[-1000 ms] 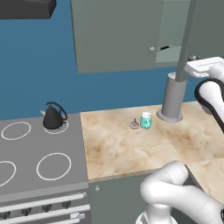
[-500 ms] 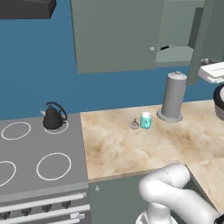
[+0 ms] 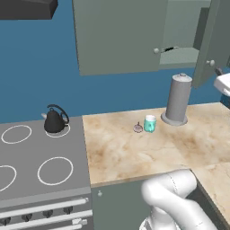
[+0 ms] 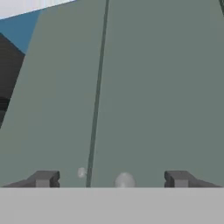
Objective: Pick the pan from the cabinet and place it on the stove. Then turn on the stove burner for the pan.
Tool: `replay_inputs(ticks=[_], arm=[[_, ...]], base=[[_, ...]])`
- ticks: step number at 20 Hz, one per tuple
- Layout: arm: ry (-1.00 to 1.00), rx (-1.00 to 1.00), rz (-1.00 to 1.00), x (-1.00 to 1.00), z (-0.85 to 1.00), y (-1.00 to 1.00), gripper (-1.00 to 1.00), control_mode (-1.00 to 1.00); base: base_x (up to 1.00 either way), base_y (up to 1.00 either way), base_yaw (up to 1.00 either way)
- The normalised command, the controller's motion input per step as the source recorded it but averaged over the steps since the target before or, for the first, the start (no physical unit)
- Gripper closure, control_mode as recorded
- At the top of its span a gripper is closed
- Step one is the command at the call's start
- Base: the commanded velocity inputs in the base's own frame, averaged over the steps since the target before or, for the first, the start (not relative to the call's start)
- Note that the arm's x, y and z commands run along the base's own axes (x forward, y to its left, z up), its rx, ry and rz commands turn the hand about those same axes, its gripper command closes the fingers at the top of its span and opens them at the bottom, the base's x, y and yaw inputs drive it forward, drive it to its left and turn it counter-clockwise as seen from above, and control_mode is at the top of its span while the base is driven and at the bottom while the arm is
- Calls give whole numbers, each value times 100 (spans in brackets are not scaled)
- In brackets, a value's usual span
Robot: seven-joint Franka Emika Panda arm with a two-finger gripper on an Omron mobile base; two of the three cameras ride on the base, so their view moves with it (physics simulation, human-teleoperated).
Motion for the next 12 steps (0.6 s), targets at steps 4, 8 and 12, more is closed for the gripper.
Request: replay_inputs(ticks=[4,8,12], arm=[[-7,-16,-23,-55,6,82,-100,-100],[-3,-20,-27,-24,2,87,-100,-100],[0,-25,-33,-2,0,73,-100,-100]], base=[[0,0,0],[0,0,0],[0,0,0]])
